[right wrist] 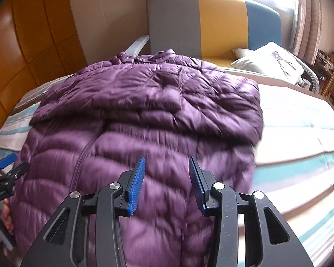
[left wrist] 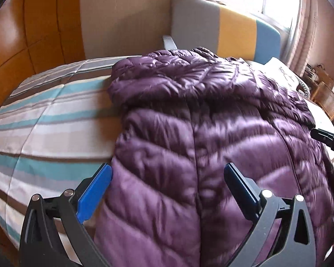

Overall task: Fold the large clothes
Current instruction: 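Grasp the jacket hem edge with both grippers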

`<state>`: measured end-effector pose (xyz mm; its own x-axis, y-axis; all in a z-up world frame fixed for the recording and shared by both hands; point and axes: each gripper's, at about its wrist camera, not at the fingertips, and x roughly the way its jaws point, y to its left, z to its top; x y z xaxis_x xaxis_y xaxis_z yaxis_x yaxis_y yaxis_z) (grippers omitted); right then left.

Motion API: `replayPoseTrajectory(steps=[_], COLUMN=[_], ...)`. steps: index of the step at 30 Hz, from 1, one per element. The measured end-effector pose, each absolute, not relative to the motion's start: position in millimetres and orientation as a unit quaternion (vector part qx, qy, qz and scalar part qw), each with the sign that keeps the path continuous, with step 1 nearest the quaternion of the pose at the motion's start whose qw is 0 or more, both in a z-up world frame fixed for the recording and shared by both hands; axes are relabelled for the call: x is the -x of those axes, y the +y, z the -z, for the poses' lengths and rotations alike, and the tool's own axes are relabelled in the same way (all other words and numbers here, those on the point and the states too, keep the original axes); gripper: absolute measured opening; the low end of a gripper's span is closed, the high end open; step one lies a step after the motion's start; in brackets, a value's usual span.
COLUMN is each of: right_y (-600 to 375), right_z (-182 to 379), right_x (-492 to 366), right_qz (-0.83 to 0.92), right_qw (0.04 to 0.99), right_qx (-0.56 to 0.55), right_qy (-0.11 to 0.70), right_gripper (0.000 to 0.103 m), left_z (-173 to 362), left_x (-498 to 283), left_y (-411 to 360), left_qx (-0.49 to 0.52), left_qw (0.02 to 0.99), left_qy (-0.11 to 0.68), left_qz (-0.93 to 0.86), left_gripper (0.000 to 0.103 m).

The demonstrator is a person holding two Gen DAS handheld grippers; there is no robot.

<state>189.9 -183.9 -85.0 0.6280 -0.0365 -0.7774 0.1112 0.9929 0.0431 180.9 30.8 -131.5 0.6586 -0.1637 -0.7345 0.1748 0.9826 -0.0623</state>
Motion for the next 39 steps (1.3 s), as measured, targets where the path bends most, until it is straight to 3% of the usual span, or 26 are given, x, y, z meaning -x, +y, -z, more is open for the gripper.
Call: replayPoseTrajectory(steps=[15,22,27,32,34,36,39], right_y=[-231,-231,-226,-229,-230,-230,-230], right_z=[85,89,100,110,112,111,104], right_x=[-63,-33,-24,-20,-20,-20,-18], right_qz=[0.068,0.062,0.049,0.031,0.019,0.009,-0.013], right_qw=[0.894,0.887,0.875,0.864,0.861,0.861,0.865], right_qx=[-0.081,-0.102,-0.111,-0.132,-0.145,-0.153,-0.168], right_qy=[0.435,0.446,0.469,0.485,0.486,0.485,0.472], right_gripper=[0.041,0.041,0.039,0.02,0.013,0.008,0.006], left_z=[132,133,141,144,143,140,135], left_x=[-112,-92,-84,-77,-74,-72,-68], left_y=[76,90,97,97,92,85,80], left_qx=[0.007,0.009,0.01,0.006,0.001,-0.004,-0.002], left_qw=[0.914,0.908,0.897,0.89,0.888,0.883,0.881], left_qy=[0.393,0.405,0.425,0.433,0.434,0.437,0.434], left_qz=[0.104,0.111,0.121,0.142,0.152,0.169,0.187], left_gripper=[0.1,0.091,0.076,0.065,0.052,0.023,0.009])
